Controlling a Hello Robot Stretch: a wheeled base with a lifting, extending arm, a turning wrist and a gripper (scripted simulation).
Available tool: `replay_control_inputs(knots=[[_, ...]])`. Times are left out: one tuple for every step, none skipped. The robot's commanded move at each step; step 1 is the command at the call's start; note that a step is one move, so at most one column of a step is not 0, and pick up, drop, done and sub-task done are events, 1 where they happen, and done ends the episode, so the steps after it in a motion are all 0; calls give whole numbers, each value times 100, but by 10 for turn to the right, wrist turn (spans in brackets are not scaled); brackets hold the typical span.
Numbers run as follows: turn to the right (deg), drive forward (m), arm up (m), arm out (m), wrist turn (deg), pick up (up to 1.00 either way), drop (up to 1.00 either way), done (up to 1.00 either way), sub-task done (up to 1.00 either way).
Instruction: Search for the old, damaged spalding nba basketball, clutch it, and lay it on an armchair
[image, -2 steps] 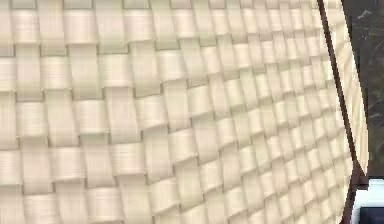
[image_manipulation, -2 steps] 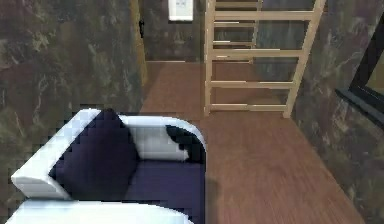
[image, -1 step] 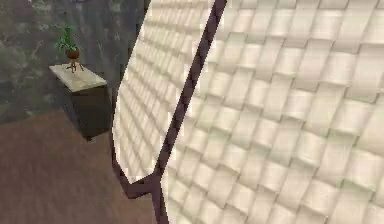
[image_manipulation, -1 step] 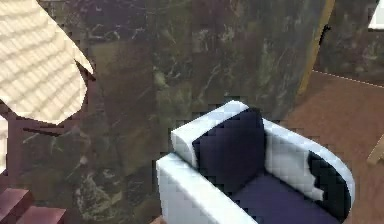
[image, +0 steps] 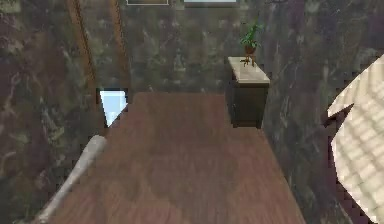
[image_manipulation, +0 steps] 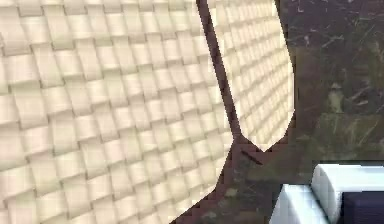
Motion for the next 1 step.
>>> replay_control_inputs(knots=[[-450, 0, 0, 0, 0, 0, 0, 0, 0]])
